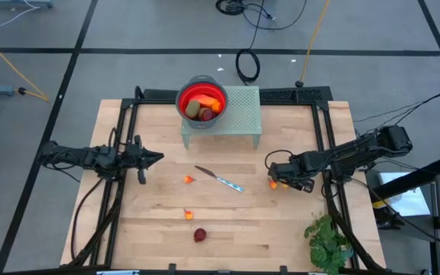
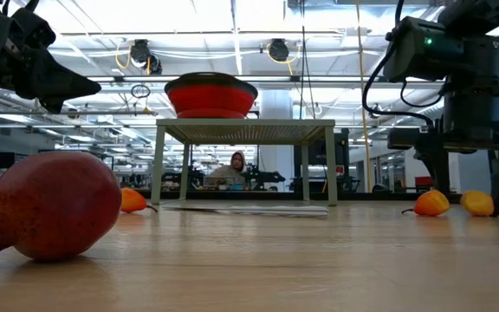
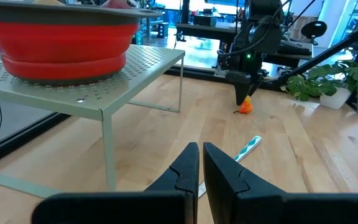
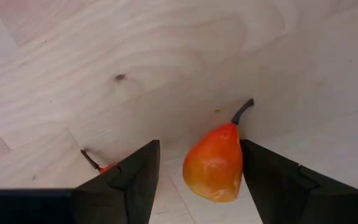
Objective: Pick & Place Fruit
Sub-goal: Put the peach into the red strainer bowl
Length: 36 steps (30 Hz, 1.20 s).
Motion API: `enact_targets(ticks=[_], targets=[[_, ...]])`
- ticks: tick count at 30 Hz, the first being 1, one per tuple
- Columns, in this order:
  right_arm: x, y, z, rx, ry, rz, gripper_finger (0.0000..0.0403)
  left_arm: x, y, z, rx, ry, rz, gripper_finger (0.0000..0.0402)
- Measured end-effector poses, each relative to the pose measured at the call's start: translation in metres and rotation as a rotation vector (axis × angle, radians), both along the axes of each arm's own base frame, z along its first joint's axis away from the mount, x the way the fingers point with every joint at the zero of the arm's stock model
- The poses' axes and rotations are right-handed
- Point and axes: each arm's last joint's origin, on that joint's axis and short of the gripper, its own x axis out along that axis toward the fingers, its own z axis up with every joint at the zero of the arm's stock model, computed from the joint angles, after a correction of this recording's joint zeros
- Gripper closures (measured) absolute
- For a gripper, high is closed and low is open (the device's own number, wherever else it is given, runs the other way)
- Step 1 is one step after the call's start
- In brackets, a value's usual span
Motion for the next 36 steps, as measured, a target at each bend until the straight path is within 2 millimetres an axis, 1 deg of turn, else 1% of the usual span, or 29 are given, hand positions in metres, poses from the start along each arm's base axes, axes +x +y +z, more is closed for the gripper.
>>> enact_targets(ticks=[13,24,28,32,36], targets=[[-0.001,0.0,-0.001,0.003,0.008,0.001,0.0231,0.0,0.0,0.0,0.0,0.0,0.0,0.038],[0.0,0.001,0.0,0.009,-0.002,0.011,0.0284,0.0,0.0,0.0,0.0,0.0,0.0,0.038],[-0.002,0.001,0.003,0.007,-0.027,0.032,0.029,0.0,0.0,0.0,0.0,0.0,0.0,0.038],[-0.001,0.0,0.011,-0.006,-0.095,0.032,0.0288,0.0,0.0,0.0,-0.005,-0.001,0.001,0.038],[-0.004,0.0,0.019,-0.003,-0.134,0.067,0.0291,0.0,0.0,0.0,-0.005,-0.001,0.001,0.038]])
